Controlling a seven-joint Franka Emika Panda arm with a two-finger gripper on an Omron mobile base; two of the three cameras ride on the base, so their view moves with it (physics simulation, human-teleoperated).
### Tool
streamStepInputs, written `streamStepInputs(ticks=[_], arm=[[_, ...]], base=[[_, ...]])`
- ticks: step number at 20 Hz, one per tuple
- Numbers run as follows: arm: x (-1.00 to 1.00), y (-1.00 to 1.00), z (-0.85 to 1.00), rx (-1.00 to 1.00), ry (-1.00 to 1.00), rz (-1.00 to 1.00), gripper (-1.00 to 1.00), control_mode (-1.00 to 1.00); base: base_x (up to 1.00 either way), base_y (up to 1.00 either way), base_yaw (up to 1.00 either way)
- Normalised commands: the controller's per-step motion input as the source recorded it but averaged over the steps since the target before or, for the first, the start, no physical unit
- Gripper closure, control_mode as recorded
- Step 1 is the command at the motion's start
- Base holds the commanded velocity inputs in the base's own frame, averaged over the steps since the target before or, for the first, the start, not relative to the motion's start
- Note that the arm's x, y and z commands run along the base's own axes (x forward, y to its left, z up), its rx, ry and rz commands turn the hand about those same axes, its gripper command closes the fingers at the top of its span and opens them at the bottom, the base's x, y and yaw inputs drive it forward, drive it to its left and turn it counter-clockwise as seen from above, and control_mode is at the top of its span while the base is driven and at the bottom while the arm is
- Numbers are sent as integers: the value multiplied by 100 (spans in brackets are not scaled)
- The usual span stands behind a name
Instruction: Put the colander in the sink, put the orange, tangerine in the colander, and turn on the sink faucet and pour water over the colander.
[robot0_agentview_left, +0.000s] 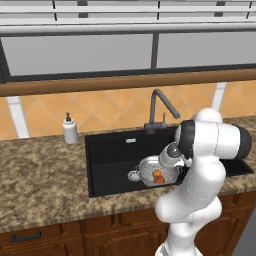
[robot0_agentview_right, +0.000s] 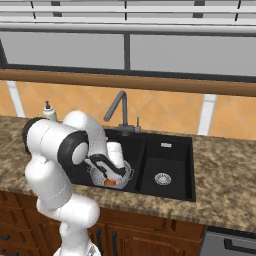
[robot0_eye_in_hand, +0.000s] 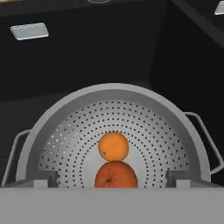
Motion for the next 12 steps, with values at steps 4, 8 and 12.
streamStepInputs(ticks=[4,8,12], arm=[[-57,43,96,-1,-4,0,-100,-100],[-14,30,100,0,0,0,-100,-100],[-1,26,100,0,0,-1,-100,-100]], base=[[0,0,0],[0,0,0],[0,0,0]])
